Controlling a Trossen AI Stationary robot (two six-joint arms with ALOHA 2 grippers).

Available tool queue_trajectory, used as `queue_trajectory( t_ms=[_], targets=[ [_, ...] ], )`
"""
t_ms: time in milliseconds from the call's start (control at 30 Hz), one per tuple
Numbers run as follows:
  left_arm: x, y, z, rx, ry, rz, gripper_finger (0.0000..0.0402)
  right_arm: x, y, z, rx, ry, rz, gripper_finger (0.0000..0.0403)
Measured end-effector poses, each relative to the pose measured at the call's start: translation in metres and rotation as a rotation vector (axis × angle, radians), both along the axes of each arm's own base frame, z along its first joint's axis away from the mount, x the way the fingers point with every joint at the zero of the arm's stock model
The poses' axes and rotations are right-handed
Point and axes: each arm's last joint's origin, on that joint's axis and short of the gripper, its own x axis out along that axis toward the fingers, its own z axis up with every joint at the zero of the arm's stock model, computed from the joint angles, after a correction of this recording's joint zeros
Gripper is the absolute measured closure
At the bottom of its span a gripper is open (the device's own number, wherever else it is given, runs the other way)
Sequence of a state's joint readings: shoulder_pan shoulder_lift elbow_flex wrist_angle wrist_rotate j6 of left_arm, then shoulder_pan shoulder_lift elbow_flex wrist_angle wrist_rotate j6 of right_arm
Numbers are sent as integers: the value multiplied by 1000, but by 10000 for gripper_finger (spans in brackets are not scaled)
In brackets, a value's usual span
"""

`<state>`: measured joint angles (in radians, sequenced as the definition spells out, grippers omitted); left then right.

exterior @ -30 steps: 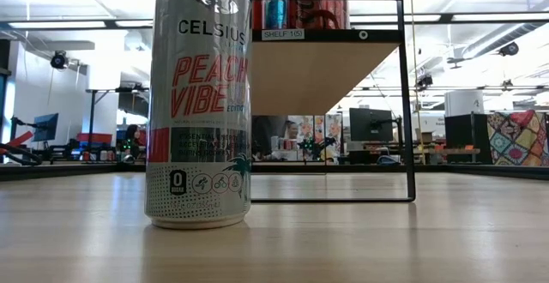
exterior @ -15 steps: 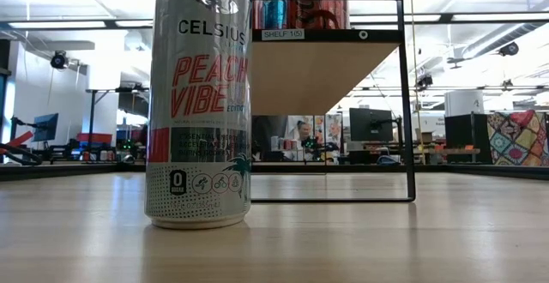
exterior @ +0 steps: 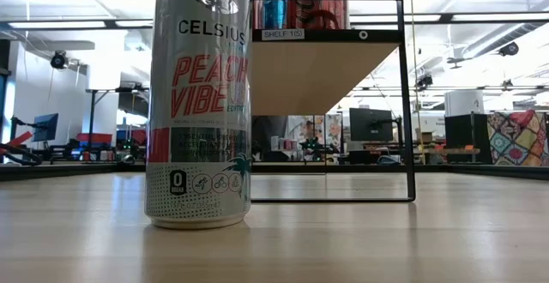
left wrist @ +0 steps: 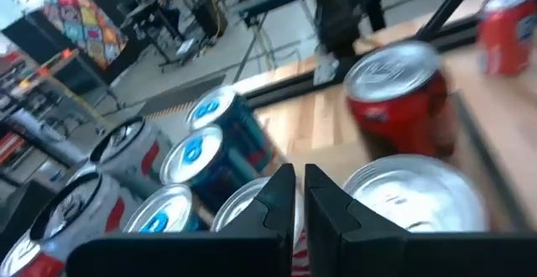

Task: Place canned beverage on shelf
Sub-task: Adjust the red black soda cans

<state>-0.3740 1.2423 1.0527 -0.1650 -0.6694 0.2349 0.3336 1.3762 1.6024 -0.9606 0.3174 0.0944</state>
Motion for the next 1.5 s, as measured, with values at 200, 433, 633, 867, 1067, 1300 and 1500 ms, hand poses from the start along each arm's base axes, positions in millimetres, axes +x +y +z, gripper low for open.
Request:
queue_trajectory(
  t_ms=[200, 433, 633, 867, 1067, 1300, 1500],
  targets=[
    [5, 3, -7, 11, 35, 18, 402, 0, 0, 0, -1, 0, 0, 394],
    [5, 3, -8, 11, 42, 19, 402, 0, 0, 0, -4, 1, 4, 394],
    [5, 3, -10, 14, 51, 19, 402, 0, 0, 0, -5, 1, 5, 394],
    [5, 3, -13, 9, 56, 21, 402, 0, 0, 0, -6, 1, 6, 394],
    [6, 2, -15, 2, 62, 2, 402, 0, 0, 0, -5, 1, 6, 394],
    [10, 0, -19, -4, 79, -26, 402, 0, 0, 0, -5, 1, 6, 394],
    [10, 0, -20, -1, 82, -28, 402, 0, 0, 0, -2, 1, 3, 394]
  ],
)
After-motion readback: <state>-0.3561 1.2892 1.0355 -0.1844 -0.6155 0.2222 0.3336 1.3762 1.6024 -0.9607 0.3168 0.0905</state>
